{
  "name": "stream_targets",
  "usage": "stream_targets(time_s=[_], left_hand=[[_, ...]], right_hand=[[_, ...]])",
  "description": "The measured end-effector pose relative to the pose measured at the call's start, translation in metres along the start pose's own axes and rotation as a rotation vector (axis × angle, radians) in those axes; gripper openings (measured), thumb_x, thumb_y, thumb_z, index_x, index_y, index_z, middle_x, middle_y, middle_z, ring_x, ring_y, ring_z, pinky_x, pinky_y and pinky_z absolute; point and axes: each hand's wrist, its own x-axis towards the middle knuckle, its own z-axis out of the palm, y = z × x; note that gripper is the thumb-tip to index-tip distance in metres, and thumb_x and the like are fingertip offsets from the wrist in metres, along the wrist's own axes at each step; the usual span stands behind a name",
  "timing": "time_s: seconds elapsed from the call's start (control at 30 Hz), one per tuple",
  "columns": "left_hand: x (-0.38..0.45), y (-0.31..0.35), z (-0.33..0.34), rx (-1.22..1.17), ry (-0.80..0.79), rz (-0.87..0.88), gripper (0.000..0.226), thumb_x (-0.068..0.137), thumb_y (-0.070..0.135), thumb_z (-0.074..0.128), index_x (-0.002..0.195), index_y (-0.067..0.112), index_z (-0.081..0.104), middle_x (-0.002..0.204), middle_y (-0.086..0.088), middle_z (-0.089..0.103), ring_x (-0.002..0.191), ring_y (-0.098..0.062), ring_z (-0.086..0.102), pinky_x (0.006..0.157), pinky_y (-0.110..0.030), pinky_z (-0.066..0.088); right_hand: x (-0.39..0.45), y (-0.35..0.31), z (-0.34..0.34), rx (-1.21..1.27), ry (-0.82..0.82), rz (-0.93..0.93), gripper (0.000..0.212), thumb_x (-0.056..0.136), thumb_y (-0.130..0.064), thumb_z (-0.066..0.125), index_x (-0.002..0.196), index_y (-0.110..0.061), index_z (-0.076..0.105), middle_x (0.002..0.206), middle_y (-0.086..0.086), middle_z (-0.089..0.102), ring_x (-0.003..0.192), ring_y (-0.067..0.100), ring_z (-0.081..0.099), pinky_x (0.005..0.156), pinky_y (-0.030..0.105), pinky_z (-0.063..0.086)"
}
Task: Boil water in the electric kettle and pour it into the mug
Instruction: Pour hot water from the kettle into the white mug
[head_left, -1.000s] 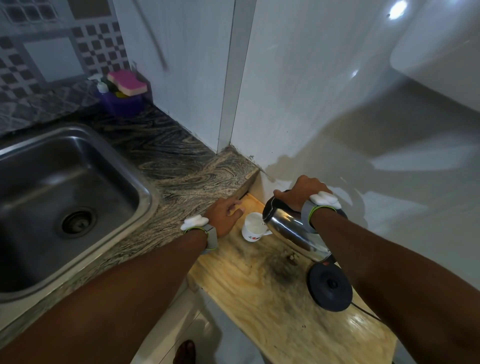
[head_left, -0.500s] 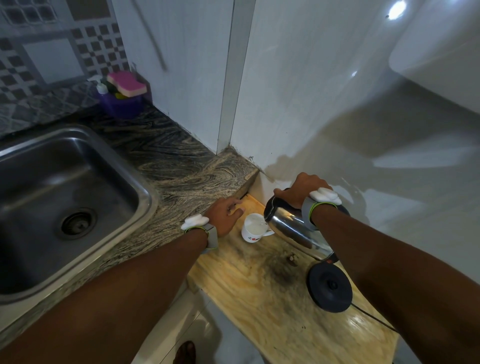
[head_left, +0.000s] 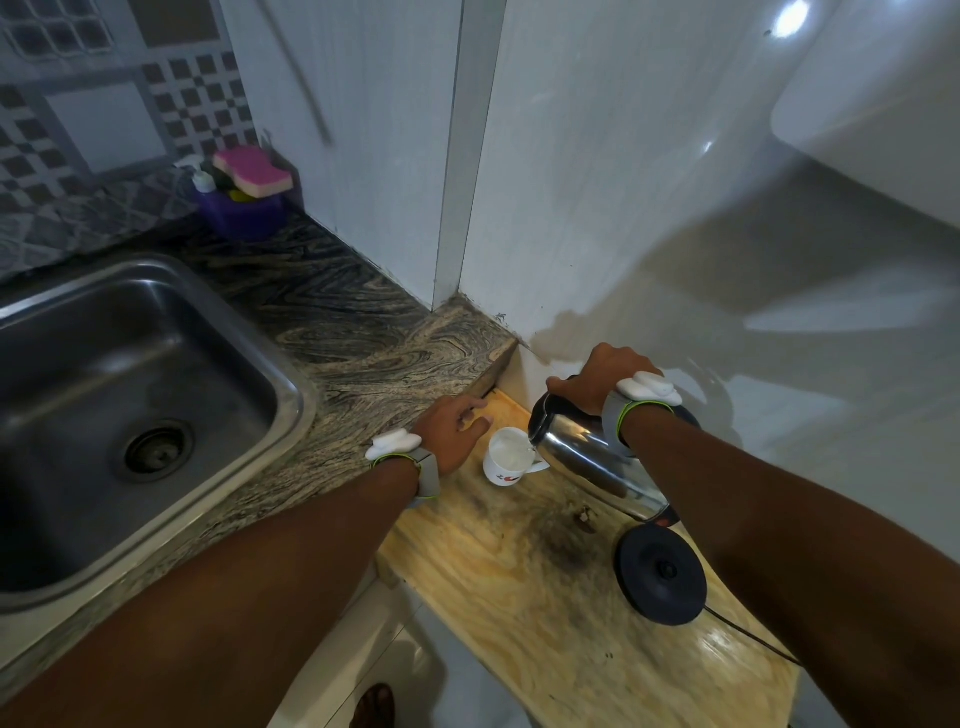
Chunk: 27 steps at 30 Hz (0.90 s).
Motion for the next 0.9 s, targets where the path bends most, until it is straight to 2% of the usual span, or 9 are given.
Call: stream_targets(time_s=[0.27, 0.43, 0.7, 0.9], left_hand=[[0.0017, -0.0027, 0.0011, -0.006, -0.005, 0.003, 0.037, 0.098, 0.035, 0.058, 0.131, 0.018, 0.06, 0.119, -0.011, 0.059, 0.103, -0.03, 0.06, 0.085, -0.029, 0.043], [0.0027, -0.0033, 0.0009, -0.004, -0.011, 0.001, 0.037, 0.098, 0.035, 0.058, 0.131, 0.019, 0.06, 0.12, -0.01, 0.059, 0.103, -0.03, 0.06, 0.088, -0.033, 0.047], [0.0035, -0.0019, 0.001, -0.007, -0.004, 0.006, 0.037, 0.098, 0.034, 0.058, 0.131, 0.018, 0.061, 0.12, -0.01, 0.061, 0.104, -0.03, 0.061, 0.089, -0.031, 0.046], [0.0033, -0.002, 0.0013, -0.011, -0.001, 0.007, 0.036, 0.098, 0.033, 0.058, 0.131, 0.018, 0.061, 0.12, -0.011, 0.061, 0.105, -0.03, 0.06, 0.094, -0.038, 0.048]], right_hand=[[0.0013, -0.0006, -0.001, -0.007, -0.015, 0.001, 0.061, 0.067, -0.076, 0.058, 0.088, -0.018, 0.054, 0.066, 0.0, 0.053, 0.057, 0.02, 0.054, 0.053, 0.028, 0.041], [0.0031, -0.0022, -0.0012, -0.023, -0.028, -0.002, 0.061, 0.068, -0.076, 0.058, 0.09, -0.019, 0.052, 0.077, 0.003, 0.058, 0.066, 0.024, 0.059, 0.059, 0.031, 0.046], [0.0038, -0.0054, -0.0021, -0.027, -0.012, -0.008, 0.06, 0.067, -0.075, 0.058, 0.088, -0.019, 0.052, 0.065, -0.001, 0.049, 0.056, 0.019, 0.051, 0.05, 0.028, 0.037], [0.005, -0.0087, -0.0008, -0.025, 0.002, -0.017, 0.059, 0.063, -0.074, 0.059, 0.084, -0.02, 0.051, 0.063, -0.002, 0.047, 0.053, 0.018, 0.048, 0.047, 0.026, 0.033]])
